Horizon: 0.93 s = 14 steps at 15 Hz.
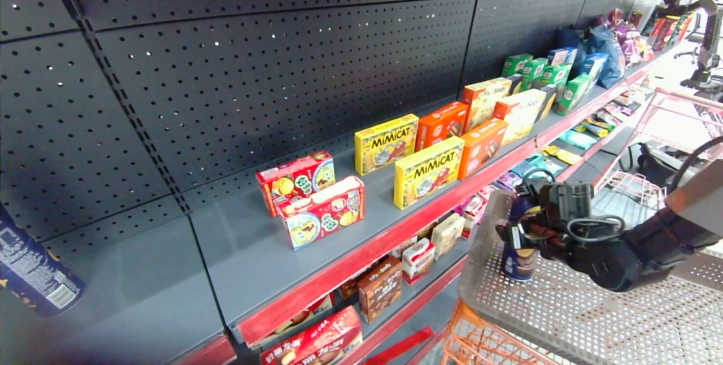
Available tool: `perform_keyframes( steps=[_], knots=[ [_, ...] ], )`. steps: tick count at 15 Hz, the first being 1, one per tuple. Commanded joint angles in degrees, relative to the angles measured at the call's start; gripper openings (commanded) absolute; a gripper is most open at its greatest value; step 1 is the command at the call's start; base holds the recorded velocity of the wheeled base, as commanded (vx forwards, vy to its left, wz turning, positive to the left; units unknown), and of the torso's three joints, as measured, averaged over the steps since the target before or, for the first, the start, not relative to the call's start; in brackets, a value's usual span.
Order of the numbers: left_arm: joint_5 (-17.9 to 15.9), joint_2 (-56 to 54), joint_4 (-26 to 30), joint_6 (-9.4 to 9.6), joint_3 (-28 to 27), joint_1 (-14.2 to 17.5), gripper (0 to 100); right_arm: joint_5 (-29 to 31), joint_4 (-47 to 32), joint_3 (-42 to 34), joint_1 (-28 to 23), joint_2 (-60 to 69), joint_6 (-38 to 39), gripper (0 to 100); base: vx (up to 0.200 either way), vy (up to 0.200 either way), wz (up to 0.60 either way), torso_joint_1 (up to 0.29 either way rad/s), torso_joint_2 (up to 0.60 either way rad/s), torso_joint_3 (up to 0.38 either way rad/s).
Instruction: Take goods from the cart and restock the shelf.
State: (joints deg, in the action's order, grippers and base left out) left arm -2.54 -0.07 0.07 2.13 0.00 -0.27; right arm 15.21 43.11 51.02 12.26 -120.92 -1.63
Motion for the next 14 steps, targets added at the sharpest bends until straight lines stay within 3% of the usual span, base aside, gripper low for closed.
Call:
perform_keyframes(
  steps=[1, 5, 9, 14],
  knots=[
    [-0.01, 0.07, 0.01, -0.02, 0.00, -0.08, 100, -1.15, 0.84, 6.29, 0.22, -8.46, -0.30, 0, 0.000, 0.000, 0.00, 0.000, 0.00, 0.000],
    [-0.01, 0.07, 0.01, 0.06, 0.00, 0.00, 100, -0.27, 5.32, 3.83, 0.30, -6.08, -2.23, 0, 0.000, 0.000, 0.00, 0.000, 0.00, 0.000],
    [-0.01, 0.07, -0.07, 0.06, 0.00, 0.00, 100, 2.01, 10.42, -4.79, 0.13, 1.74, -4.34, 0, 0.000, 0.000, 0.00, 0.000, 0.00, 0.000],
    [-0.01, 0.07, -0.07, 0.06, 0.00, 0.00, 100, 4.30, 4.27, -16.48, 0.48, 42.78, -7.24, 0, 0.000, 0.000, 0.00, 0.000, 0.00, 0.000]
  ],
)
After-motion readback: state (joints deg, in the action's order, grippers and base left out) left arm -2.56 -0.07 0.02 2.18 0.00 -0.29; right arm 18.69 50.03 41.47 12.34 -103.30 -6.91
